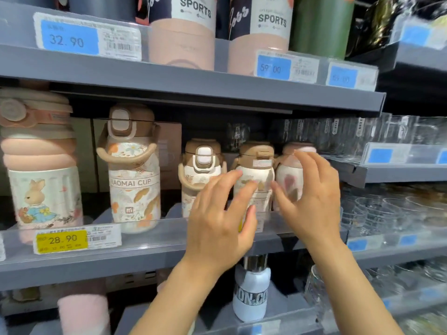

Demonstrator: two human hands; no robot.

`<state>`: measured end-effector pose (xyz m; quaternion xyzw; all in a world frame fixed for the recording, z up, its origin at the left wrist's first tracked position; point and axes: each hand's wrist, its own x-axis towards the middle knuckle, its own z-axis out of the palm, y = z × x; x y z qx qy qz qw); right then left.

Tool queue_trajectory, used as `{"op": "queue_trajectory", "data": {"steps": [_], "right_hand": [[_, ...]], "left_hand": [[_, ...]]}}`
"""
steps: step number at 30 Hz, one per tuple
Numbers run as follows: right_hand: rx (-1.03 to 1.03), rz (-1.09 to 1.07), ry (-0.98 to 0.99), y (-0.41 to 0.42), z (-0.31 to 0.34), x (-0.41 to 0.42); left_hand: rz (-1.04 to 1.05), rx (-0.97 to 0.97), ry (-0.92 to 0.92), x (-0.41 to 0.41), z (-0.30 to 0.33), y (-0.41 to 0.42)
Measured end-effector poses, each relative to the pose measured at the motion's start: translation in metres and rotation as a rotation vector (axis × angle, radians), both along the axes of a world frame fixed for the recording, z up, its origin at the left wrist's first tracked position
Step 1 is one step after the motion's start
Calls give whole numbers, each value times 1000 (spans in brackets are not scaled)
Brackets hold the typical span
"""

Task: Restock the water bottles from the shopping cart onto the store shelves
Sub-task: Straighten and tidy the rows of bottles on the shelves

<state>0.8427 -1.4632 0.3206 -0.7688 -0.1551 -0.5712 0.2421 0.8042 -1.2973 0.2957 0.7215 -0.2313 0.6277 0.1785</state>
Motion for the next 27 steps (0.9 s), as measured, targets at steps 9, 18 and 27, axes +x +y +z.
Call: {"op": "queue_trajectory", "data": {"steps": [9,18,27], "right_hand": [[134,-83,431,-28,10,33],[153,302,543,-63,15,38],[69,36,428,-48,3,36]], "left_hand": [[30,-246,469,56,33,-58],[305,-155,479,53,33,-58],[60,-136,585,35,32,-50]]}}
